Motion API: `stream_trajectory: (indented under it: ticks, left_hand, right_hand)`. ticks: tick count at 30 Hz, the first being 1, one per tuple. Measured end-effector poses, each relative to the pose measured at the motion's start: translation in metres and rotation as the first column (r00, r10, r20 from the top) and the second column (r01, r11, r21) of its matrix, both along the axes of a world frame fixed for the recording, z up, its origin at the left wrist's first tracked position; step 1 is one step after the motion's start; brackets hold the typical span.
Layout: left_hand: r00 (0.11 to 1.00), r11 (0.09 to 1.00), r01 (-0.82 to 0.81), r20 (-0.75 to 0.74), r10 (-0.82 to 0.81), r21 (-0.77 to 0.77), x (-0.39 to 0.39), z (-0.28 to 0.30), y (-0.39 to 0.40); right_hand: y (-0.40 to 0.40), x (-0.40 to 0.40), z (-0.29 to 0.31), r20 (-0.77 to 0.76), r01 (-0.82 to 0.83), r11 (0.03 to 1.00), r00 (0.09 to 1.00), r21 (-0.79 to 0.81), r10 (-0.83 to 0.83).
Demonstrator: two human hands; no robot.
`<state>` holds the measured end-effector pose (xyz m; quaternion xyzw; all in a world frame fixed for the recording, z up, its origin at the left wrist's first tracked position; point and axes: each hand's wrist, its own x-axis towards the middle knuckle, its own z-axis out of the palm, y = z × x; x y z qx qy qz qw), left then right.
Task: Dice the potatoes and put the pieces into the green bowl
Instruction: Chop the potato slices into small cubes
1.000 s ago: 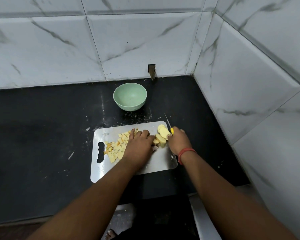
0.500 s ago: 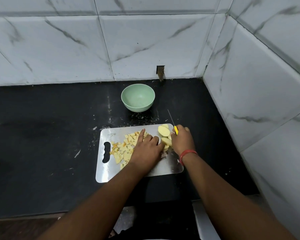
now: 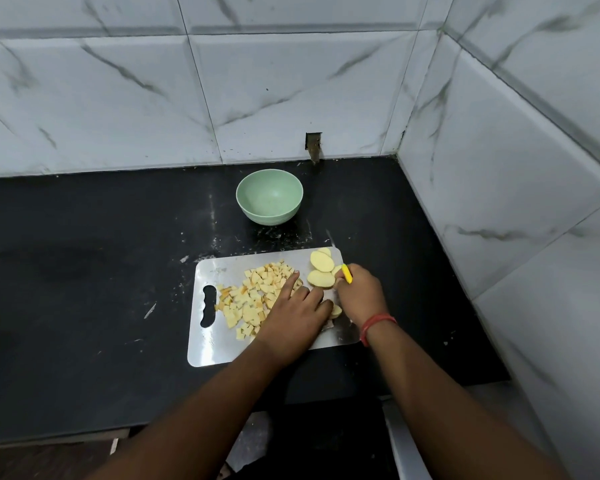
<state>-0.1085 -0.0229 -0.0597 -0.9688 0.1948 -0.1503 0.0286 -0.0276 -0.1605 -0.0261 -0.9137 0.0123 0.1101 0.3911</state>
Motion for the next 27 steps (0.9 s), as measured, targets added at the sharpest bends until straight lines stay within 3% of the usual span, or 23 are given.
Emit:
stream_trajectory:
  ticks: [4, 11, 16, 18, 21, 27]
  left_hand:
    - [0.999, 0.994, 0.038, -0.019, -0.040, -0.103, -0.008, -0.009, -0.001]
    - [0.996, 0.939, -0.042, -0.085, 0.014, -0.341, -0.015, -0.014, -0.004]
    - [0.974, 0.861, -0.135, -0.224, 0.026, -0.490, -0.019, -0.004, -0.008]
    - [0.973, 0.828, -0.148, -0.231, 0.023, -0.541, -0.019, 0.000, -0.010]
    - [0.981, 0.811, -0.128, -0.194, 0.018, -0.571, -0.018, 0.004, -0.013]
    - [0.980, 0.919, -0.112, -0.196, 0.039, -0.378, -0.019, -0.013, -0.012]
  right_hand:
    - [-0.012, -0.011, 0.002, 0.007, 0.072, 0.997, 0.997, 0.041, -0.072]
    - [-0.022, -0.034, -0.004, -0.093, -0.060, 0.998, 0.994, 0.003, 0.060]
    - [-0.019, -0.033, -0.009, -0.259, 0.040, 0.976, 0.966, 0.212, 0.017]
    - [-0.020, -0.030, -0.005, -0.195, 0.074, 0.964, 0.980, 0.256, -0.023]
    - [-0.020, -0.026, 0.001, 0.036, 0.026, 0.990, 0.999, 0.138, -0.031]
    - [-0.025, -0.032, -0.009, 0.071, -0.113, 0.992, 0.991, -0.047, 0.117]
